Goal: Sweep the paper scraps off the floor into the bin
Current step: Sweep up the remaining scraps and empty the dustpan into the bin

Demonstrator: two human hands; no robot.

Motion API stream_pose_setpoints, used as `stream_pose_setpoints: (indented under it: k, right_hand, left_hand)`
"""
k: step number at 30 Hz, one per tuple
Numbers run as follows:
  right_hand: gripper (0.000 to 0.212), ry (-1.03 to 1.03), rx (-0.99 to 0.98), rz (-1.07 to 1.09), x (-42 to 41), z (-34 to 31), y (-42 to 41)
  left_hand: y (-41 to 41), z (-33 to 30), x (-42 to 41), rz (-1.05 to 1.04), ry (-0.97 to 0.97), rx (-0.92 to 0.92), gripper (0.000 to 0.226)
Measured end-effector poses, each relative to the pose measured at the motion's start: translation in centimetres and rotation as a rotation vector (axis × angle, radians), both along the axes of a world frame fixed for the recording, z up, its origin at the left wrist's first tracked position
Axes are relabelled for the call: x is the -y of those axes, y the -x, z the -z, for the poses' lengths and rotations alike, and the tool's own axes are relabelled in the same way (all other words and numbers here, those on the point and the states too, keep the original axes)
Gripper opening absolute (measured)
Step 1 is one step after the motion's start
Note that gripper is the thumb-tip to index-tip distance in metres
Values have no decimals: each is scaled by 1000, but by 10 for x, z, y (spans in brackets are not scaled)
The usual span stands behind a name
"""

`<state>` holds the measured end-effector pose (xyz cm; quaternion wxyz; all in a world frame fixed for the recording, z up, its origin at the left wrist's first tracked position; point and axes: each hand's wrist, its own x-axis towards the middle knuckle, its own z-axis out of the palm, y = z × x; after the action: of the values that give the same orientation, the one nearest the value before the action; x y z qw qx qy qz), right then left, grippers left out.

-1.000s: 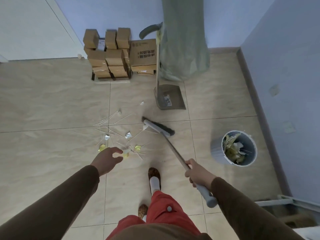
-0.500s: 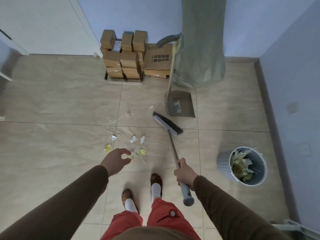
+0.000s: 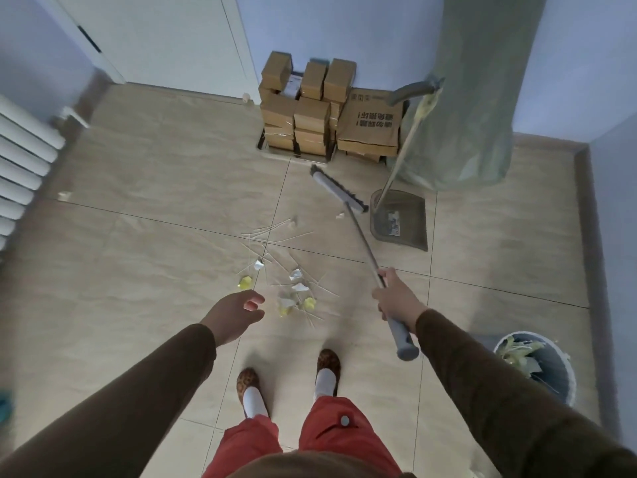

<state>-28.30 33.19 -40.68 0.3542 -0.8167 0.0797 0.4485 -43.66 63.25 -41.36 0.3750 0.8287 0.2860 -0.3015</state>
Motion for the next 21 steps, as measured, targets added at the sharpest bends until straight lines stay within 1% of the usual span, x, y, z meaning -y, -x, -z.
stream_pose_setpoints:
  k: [4,6,8,11,15,18,21]
  right_hand:
    - [54,82,10,-43,-68,62,-70]
    - [56,105,3,-83,-95,87,-78]
    - [56,136,-22,-155,-115,97,-61]
    - [53,188,-54,-292,-126,87,-4]
    - [55,231,-81,-387,-108,59,76]
    - [55,272,-83,-419,-91,28,120]
    - [47,287,-47,-384,-77,-16,166]
  left_hand:
    - [18,-2,-22,-42,-1,-6,26]
    - [31,-2,-34,-47,-4,-16,26]
    - [44,0,-46,-39,-5,-36,26]
    - [65,6,-67,-25,9,-61,25]
    - [91,13,-99,17,32,-69,23]
    - [106,14,-127,49,48,-51,22]
    - [118,14,-156,64,53,-32,28]
